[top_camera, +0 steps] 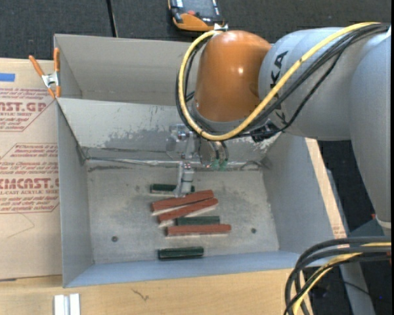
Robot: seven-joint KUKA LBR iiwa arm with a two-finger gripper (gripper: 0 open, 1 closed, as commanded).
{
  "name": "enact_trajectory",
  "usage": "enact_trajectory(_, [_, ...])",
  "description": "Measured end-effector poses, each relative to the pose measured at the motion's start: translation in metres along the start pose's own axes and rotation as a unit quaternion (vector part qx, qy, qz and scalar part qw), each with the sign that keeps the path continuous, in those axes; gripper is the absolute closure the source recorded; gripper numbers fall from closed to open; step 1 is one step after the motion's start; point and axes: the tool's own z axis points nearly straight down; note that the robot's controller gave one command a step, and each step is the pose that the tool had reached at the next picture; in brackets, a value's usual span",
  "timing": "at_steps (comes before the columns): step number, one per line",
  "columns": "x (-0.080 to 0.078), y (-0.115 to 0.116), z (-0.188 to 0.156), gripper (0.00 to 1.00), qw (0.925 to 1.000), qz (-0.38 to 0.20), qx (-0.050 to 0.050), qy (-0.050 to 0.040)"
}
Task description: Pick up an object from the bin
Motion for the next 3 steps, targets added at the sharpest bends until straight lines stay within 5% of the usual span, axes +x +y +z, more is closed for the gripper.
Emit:
enact_trajectory(1, [0.005, -0.019, 0.063, 0.0, 0.9976, -0.07, 0.001, -0.0011])
enact_trajectory(2, [0.014, -0.036, 0.127, 0.0, 0.9971, -0.077, 0.0, 0.0024])
enact_trajectory(3, [0.008, -0.038, 0.124, 0.0, 0.9987, -0.052, 0.0, 0.0007])
